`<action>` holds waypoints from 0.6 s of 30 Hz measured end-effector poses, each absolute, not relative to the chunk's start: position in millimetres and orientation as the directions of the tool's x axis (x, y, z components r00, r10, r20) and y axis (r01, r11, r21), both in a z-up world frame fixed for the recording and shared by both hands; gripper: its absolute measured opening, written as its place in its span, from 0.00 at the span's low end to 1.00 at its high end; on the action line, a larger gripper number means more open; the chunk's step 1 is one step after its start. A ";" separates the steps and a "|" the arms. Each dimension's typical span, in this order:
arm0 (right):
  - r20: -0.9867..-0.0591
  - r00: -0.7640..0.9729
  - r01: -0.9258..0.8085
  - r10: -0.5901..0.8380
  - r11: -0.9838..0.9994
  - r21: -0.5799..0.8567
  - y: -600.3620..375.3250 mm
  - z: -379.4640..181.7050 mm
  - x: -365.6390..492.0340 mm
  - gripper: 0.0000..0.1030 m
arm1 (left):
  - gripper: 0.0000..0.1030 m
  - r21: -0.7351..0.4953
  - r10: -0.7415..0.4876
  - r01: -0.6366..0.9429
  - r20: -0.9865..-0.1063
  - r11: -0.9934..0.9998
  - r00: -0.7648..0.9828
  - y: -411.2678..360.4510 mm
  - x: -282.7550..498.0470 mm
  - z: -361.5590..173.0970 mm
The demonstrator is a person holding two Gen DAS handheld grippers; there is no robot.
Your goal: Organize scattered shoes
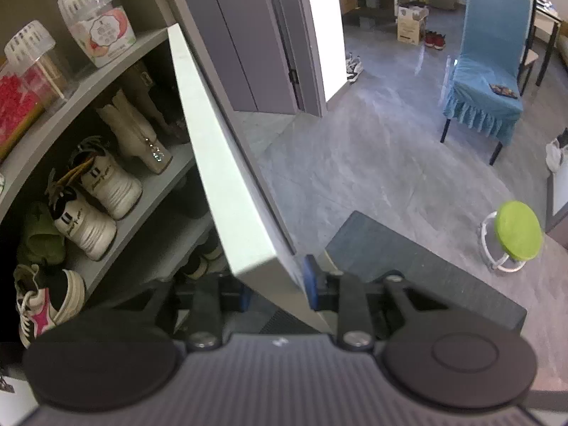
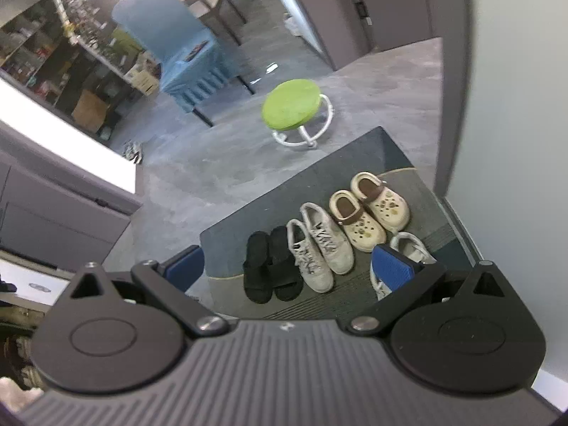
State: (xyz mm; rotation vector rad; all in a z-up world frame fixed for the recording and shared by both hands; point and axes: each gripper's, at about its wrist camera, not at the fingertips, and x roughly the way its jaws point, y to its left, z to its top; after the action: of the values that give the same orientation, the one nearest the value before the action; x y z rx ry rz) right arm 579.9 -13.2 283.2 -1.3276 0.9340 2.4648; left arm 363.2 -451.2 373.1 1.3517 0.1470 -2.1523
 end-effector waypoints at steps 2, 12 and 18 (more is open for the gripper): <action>-0.805 -0.582 -0.459 -0.112 -0.772 0.439 -6.4 282.6 586.4 1.00 | 0.30 0.208 -0.418 0.534 -0.855 -0.820 -0.308 -449.7 356.7 372.5; -0.793 -0.602 -0.481 -0.094 -0.750 0.454 3.1 281.2 596.3 1.00 | 0.31 0.145 -0.365 0.555 -0.878 -0.819 -0.310 -437.4 318.4 377.8; -0.792 -0.605 -0.491 -0.084 -0.744 0.454 2.1 280.0 607.7 1.00 | 0.34 0.096 -0.331 0.564 -0.884 -0.820 -0.331 -437.0 292.5 377.9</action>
State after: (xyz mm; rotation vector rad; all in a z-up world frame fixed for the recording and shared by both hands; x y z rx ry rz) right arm 607.7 2.1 280.0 -1.2471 0.9811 2.4224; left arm 292.5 -437.0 377.9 1.3632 0.3076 -2.1694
